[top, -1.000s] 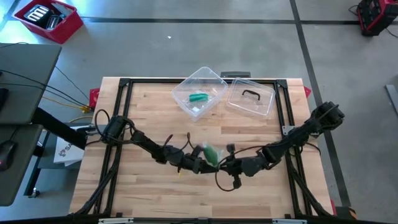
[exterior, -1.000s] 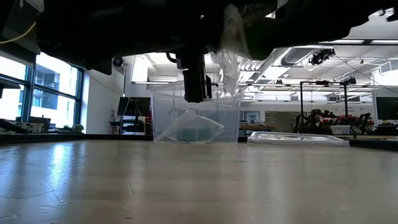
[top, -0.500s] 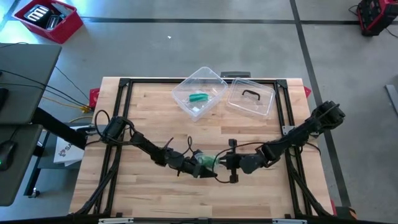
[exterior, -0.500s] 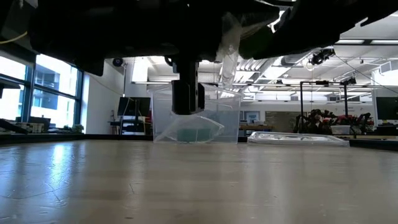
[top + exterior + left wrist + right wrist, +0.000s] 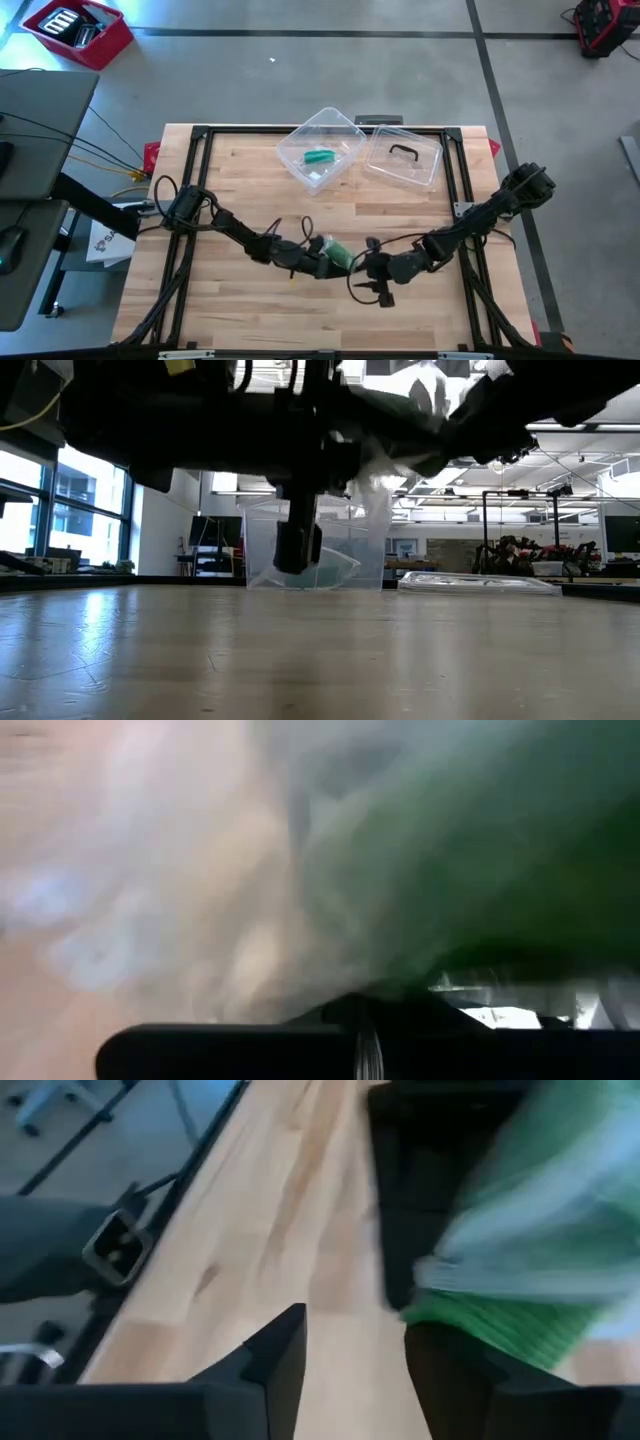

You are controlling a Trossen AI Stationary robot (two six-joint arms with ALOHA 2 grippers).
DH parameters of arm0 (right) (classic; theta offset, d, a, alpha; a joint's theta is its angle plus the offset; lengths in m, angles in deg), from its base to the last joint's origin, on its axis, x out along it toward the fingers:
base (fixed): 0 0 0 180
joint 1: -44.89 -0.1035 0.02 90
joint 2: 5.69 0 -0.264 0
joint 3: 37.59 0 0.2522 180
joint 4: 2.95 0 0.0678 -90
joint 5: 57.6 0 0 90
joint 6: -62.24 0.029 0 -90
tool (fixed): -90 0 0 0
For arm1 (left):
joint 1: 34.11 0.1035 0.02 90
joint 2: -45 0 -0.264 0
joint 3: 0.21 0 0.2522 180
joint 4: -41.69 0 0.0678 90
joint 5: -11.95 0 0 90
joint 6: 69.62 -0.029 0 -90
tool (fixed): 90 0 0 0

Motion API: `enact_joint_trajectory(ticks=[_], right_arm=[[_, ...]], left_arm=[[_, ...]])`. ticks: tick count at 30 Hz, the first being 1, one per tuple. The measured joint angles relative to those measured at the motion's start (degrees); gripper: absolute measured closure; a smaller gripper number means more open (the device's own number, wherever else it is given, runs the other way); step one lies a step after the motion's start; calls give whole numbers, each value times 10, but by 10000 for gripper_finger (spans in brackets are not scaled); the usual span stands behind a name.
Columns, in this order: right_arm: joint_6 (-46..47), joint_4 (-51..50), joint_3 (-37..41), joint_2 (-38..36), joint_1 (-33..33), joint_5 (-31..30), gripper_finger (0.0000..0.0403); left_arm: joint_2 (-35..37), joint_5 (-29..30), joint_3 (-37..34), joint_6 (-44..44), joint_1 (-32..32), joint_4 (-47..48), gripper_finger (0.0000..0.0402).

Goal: Roll bandage
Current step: Put the green bandage into the transparent zip bag

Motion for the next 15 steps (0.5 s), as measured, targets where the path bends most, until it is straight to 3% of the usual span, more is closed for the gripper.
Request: enact_joint_trajectory(ticks=[8,10,15], right_arm=[[-101,-51,-2,0,-14,166,242],[-111,-53,-2,0,-19,144,242],[-78,-86,-1,3,-16,-44,248]], left_arm=[[0,-23,-1,29,2,61,402],[0,-29,-1,30,1,66,402],[0,-28,-1,25,2,51,402]])
